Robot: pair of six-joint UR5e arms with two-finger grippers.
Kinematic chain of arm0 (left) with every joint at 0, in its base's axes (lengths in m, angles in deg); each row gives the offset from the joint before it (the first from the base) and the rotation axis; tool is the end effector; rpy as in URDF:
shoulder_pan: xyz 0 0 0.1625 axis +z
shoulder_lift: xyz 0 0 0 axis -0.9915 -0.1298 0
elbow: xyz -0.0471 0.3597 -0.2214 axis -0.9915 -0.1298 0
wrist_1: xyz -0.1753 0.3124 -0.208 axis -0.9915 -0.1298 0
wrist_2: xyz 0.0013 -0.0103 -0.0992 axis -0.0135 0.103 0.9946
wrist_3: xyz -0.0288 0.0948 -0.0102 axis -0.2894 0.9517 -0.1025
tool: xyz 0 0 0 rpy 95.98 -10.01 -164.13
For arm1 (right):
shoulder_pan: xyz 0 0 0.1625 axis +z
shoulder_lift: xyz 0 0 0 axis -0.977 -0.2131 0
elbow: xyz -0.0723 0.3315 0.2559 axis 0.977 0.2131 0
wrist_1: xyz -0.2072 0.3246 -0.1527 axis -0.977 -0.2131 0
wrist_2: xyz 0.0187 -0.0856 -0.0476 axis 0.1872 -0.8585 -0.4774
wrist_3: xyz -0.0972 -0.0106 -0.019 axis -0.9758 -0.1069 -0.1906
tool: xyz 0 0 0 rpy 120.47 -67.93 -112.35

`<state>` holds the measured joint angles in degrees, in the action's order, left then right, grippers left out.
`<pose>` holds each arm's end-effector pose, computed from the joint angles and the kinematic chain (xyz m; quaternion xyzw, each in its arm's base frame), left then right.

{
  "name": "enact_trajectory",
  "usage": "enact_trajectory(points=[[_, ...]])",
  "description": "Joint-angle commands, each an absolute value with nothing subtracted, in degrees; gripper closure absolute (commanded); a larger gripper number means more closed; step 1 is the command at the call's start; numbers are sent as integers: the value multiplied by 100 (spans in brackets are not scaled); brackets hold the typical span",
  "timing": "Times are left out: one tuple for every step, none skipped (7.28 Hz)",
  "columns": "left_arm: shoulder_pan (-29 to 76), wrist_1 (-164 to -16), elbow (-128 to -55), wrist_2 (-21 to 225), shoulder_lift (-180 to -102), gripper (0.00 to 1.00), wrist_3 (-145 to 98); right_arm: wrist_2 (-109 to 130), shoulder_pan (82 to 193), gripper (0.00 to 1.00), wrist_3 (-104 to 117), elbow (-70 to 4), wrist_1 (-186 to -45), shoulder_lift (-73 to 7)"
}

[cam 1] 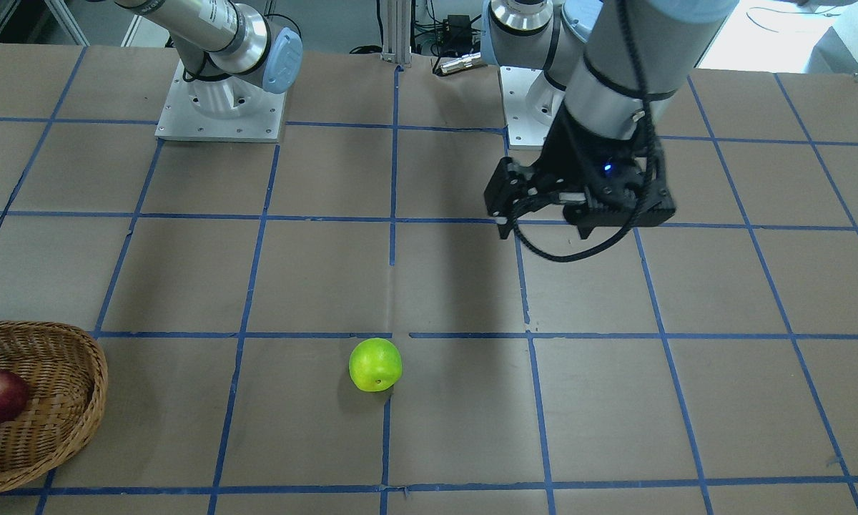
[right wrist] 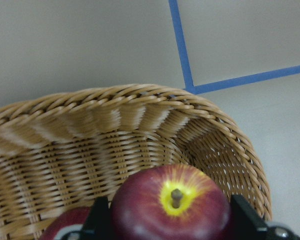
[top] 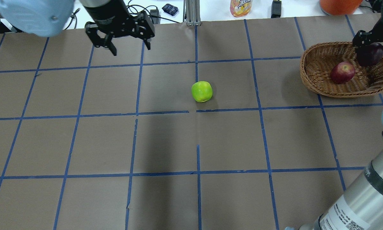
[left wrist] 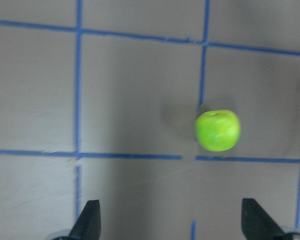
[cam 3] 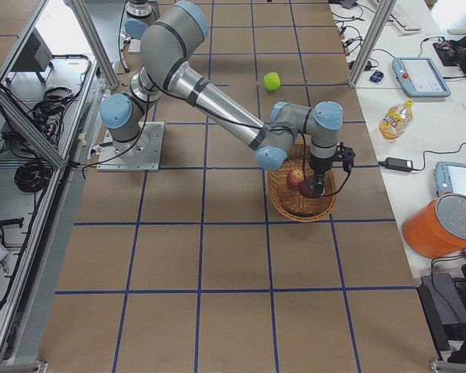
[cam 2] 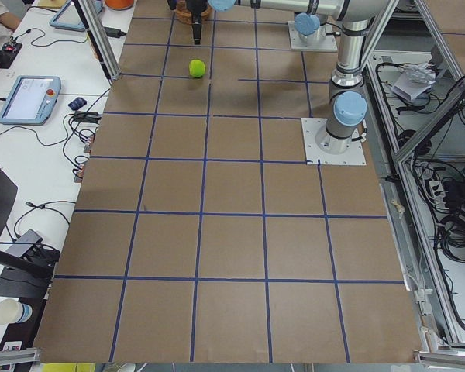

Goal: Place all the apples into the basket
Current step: 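Release the dark apple into the basket while left gripper withdraws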

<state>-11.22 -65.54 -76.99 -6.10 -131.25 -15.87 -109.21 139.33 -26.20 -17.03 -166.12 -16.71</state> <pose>-0.1760 -0.5572 0.5116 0.0258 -0.9991 0.0164 0.0304 -0.2411 -0.7027 0.2792 -0.1108 -0.9843 0.0930 0.1009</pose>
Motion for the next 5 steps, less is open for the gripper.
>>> enact_trajectory(points=[[-684, -7016, -7675, -765, -12827, 0, -559, -10982, 13931, 0, -2565, -1741, -16848, -1641], [-676, -7026, -7701, -800, -12826, 0, -557, -10991, 13931, 0, -2574, -1741, -16761, -1668], [-580, -7034, -7579, -730, -12922, 0, -592, -10982, 13931, 0, -2565, -1654, -16247, -1851], [-535, -7182, -7508, -808, -12940, 0, -601, -10982, 13974, 0, -2513, -1671, -15737, -2201], [-535, -7349, -7499, -817, -12931, 0, -609, -10912, 14097, 0, -2417, -1671, -15036, -2596]])
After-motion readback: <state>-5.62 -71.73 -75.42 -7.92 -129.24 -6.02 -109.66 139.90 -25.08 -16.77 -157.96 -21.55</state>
